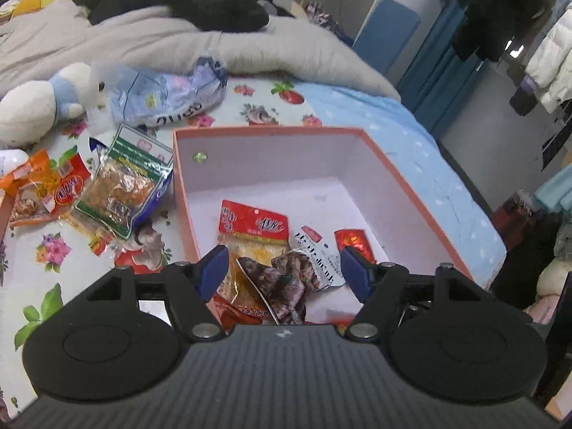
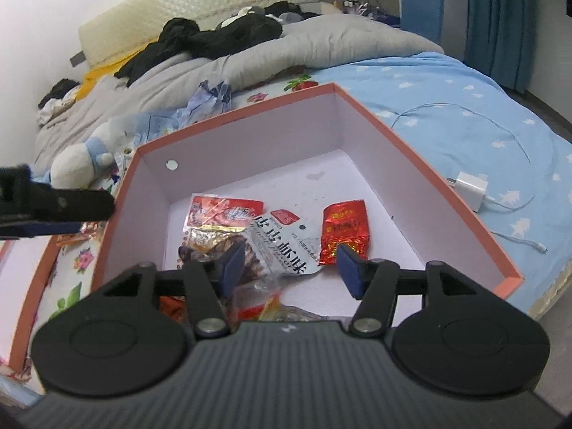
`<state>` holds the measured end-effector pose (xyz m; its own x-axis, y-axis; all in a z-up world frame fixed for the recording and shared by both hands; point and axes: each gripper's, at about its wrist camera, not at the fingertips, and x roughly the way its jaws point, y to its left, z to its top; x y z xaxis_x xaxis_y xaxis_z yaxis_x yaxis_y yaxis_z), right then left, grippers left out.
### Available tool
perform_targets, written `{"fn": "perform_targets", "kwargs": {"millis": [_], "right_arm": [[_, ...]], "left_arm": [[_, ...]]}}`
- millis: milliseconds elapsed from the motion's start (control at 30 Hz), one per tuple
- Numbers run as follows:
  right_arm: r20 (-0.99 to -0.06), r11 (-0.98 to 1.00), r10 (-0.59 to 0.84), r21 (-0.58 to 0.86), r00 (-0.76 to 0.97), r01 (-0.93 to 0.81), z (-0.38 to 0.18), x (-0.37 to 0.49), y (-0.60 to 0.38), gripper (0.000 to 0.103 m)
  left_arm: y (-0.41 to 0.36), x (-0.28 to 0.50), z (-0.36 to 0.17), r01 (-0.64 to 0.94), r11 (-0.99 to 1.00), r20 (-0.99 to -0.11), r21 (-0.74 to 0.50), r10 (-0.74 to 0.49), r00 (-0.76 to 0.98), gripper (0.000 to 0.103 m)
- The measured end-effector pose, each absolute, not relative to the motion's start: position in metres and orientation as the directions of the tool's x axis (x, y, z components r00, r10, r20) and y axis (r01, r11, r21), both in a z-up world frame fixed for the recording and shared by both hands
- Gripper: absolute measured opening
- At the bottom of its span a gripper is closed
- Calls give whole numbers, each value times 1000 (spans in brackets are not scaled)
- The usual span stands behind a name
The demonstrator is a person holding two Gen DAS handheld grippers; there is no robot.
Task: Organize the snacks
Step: 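Release the red bag into the box with left gripper while right releases the spicy-strip bag, then move both open grippers back over the snack pile beside the deep box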
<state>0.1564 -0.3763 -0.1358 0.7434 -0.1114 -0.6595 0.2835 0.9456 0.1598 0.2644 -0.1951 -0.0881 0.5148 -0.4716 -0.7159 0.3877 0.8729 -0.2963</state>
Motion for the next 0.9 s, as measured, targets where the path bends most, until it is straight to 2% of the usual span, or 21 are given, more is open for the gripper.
{"fn": "perform_targets", "kwargs": {"millis": [300, 733, 900], "right_arm": [[-617, 951, -50, 211, 785, 227, -124, 133, -357, 59], [-542, 967, 6, 216, 840, 133, -104, 105, -314, 59], [-512, 981, 16, 176, 859, 86, -97, 98, -292, 59]], "left_arm": [[-169, 235, -66, 404, 868, -661, -291, -487, 571, 74], [-125, 193, -58, 394, 879, -621, -269, -471, 627, 73], [-112, 182, -56, 384, 883, -599, -269, -466, 651, 73]]}}
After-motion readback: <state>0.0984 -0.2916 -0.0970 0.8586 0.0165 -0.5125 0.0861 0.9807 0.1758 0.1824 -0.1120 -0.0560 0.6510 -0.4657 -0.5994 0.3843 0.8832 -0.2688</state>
